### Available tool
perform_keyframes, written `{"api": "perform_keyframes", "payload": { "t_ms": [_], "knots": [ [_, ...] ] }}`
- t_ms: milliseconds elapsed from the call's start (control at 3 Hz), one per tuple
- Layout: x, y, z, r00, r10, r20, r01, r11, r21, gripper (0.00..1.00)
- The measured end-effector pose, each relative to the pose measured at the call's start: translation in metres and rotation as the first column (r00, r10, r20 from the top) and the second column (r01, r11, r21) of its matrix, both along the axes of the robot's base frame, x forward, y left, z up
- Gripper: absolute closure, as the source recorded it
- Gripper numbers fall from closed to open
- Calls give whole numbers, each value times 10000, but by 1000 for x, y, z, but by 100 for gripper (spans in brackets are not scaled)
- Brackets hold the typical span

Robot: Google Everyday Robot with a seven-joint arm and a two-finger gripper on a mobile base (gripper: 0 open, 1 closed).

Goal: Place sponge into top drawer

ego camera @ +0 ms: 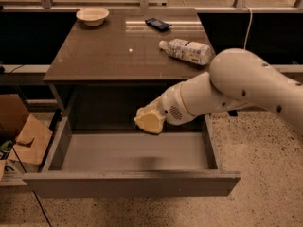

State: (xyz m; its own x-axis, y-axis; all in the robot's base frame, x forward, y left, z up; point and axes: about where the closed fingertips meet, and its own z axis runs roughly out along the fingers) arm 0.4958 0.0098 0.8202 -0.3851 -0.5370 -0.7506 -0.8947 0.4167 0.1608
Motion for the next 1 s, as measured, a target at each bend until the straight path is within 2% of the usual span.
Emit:
{"api": "perform_keyframes", "payload": {
  "t_ms": [333,667,1000],
  "knots": [
    [-3,13,-35,9981,142,-602,-146,9999,-52,100],
    [-2,24,-66,9933,68,-1152,-54,9999,132,82],
    [4,37,-99,9852,45,-1714,-6,9997,229,58]
  ]
}}
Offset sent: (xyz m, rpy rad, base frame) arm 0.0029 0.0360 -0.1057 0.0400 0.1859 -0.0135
